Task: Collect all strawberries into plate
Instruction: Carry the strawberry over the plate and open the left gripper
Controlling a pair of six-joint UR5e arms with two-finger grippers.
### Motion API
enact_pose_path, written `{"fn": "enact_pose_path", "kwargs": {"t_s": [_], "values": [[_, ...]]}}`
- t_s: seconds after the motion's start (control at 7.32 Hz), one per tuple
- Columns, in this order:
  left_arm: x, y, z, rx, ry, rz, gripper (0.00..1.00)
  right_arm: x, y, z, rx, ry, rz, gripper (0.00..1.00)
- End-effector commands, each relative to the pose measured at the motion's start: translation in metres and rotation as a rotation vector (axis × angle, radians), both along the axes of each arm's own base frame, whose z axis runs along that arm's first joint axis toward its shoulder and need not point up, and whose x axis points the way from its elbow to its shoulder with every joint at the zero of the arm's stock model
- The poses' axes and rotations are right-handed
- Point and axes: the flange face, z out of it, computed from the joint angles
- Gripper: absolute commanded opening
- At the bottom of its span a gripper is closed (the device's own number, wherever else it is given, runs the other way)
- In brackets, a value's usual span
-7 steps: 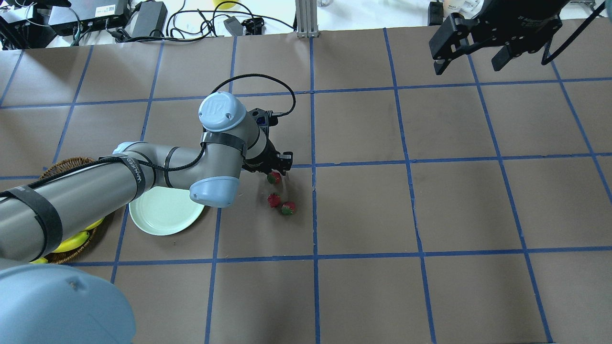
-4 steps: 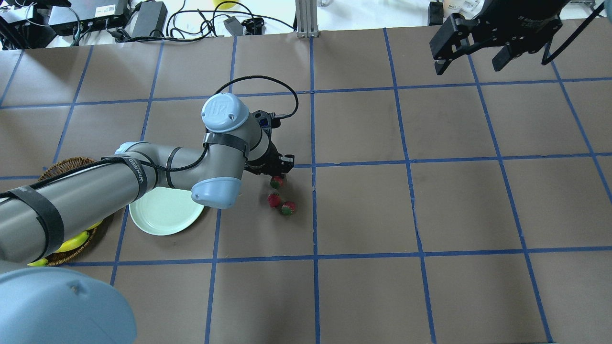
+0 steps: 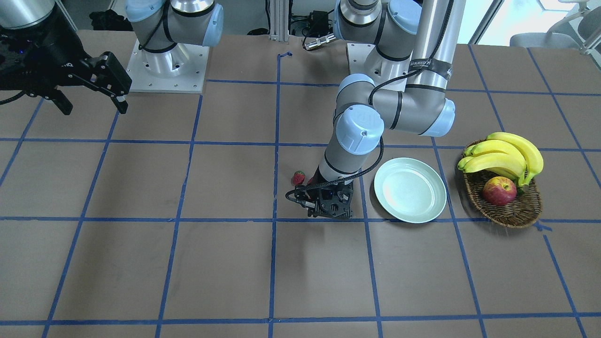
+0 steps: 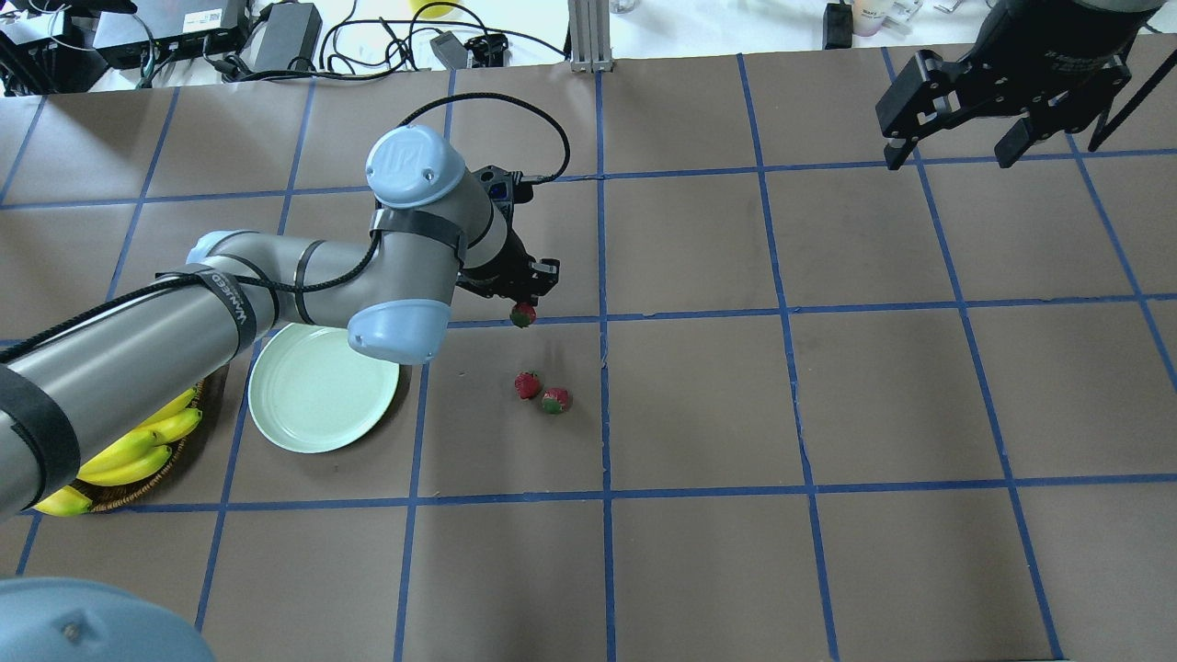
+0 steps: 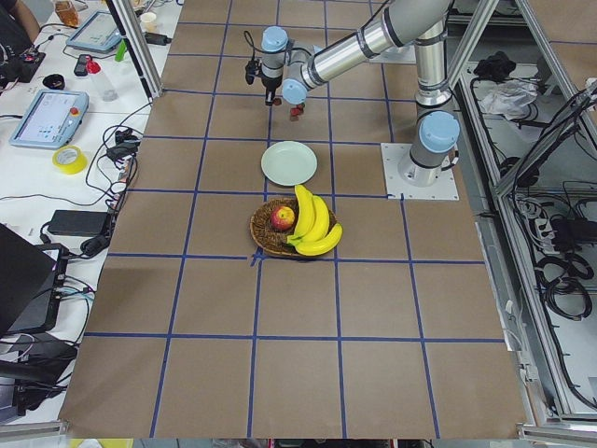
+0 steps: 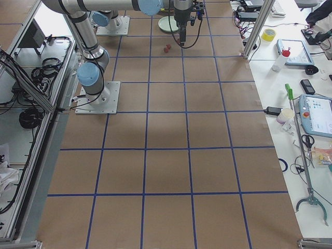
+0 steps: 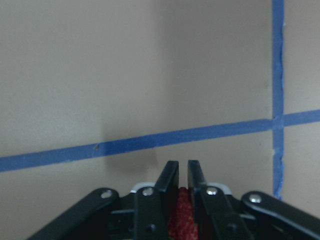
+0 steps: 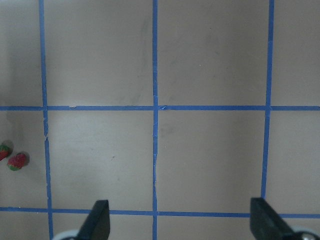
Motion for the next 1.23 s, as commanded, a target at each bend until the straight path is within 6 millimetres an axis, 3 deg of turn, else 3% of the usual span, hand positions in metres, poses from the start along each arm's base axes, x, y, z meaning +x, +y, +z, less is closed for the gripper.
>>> {"fn": "enact_pose_path", "kwargs": {"t_s": [0.0, 0.27, 0.41, 0.55, 0.82, 0.96, 1.09], "values": [[0.068, -0.029, 0.036, 0.021, -0.108, -0.023, 0.00, 0.011, 0.000, -0.003, 0.012, 0.114, 0.028, 1.00], [0.166, -0.037, 0.024, 0.061, -0.127, -0.046, 0.00, 0.063, -0.032, -0.036, -0.030, 0.114, 0.108, 1.00], [0.220, -0.030, 0.011, 0.100, -0.165, -0.051, 0.00, 0.072, -0.038, -0.038, -0.070, 0.113, 0.120, 1.00], [0.258, -0.018, -0.005, 0.139, -0.159, -0.035, 0.00, 0.072, -0.038, -0.039, -0.069, 0.112, 0.121, 1.00], [0.260, 0.008, -0.037, 0.211, -0.130, -0.034, 0.00, 0.073, -0.036, -0.033, -0.084, 0.066, 0.106, 1.00], [0.260, 0.011, -0.036, 0.214, -0.134, -0.037, 0.00, 0.072, -0.036, -0.032, -0.087, 0.063, 0.098, 1.00], [0.262, 0.009, -0.031, 0.206, -0.142, -0.037, 0.15, 0.072, -0.035, -0.031, -0.088, 0.058, 0.058, 1.00]]}}
